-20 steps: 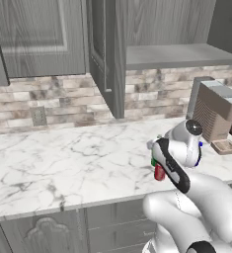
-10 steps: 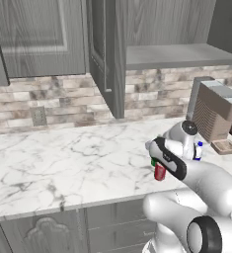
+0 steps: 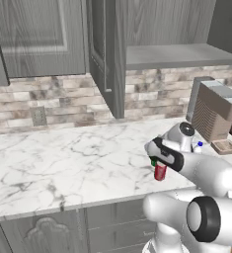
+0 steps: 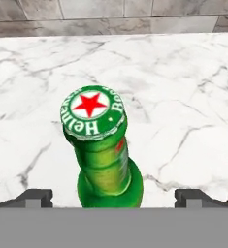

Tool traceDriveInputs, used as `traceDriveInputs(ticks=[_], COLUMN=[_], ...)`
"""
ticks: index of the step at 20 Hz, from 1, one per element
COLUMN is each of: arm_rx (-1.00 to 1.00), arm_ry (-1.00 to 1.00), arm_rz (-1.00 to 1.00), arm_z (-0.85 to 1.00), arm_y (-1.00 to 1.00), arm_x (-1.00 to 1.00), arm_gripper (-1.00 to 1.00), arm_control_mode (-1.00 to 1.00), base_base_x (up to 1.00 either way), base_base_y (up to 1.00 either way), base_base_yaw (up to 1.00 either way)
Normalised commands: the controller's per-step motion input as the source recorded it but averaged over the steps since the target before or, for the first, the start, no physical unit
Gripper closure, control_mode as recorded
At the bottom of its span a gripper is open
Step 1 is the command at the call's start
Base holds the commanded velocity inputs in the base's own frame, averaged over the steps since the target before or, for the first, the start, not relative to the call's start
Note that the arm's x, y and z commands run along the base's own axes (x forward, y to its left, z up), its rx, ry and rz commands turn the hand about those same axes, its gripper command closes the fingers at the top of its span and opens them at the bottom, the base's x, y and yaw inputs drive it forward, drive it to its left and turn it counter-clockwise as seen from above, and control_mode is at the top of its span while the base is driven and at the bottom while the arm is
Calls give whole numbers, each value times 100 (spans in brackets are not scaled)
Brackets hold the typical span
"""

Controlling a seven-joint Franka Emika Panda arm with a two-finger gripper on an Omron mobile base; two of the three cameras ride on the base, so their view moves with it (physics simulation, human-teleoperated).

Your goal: Sort all alcoholic drinks to one cabinet, and non-alcoholic drinks to the other.

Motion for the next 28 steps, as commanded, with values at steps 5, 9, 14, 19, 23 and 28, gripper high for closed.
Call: traceDriveInputs(ticks=[5, 9, 14, 19, 23, 28], arm_rx=[-2, -1, 0, 0, 0, -2], arm_ry=[0, 0, -1, -4, -7, -15], arm_rz=[0, 0, 0, 0, 0, 0], arm_z=[-26, -16, -5, 4, 80, 100], arm_y=[0, 0, 0, 0, 0, 3], arm_x=[12, 15, 4, 0, -2, -7], arm_gripper=[-100, -100, 100, 100, 100, 100], arm_control_mode=[-100, -100, -100, -100, -100, -100], base_base_x=[0, 0, 0, 0, 0, 0], base_base_y=[0, 0, 0, 0, 0, 0], base_base_yaw=[0, 0, 0, 0, 0, 0])
